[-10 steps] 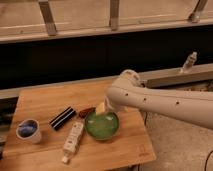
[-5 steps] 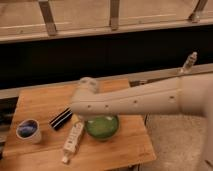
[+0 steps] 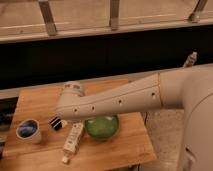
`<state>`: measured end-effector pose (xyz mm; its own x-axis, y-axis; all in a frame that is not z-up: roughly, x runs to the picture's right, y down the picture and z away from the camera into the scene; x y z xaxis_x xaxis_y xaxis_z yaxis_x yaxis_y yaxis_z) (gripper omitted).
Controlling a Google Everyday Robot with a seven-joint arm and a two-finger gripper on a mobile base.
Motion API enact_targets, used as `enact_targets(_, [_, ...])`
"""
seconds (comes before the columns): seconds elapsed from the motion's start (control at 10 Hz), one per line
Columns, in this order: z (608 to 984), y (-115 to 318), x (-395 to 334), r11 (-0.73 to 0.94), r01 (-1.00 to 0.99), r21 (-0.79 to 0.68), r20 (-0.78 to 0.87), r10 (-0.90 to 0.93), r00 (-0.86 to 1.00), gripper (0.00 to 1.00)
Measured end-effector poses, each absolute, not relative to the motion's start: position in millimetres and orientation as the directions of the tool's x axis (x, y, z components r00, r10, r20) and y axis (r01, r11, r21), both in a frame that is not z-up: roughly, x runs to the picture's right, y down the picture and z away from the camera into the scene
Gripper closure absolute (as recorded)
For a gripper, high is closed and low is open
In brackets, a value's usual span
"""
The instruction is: Place the bottle in the ceramic bowl
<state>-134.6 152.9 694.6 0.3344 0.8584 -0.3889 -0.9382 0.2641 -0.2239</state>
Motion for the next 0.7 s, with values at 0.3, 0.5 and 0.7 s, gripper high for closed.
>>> enact_targets(0.3, [690, 185, -146, 0.276, -0.933, -0.23, -0.415, 0.839, 0.351, 0.2])
enact_targets(0.5, [680, 211, -159, 0.271, -0.93, -0.248, -0.428, 0.831, 0.356, 0.2])
enact_targets(0.7, [679, 218, -162, 0.264, -0.929, -0.258, -0.434, 0.828, 0.355, 0.2])
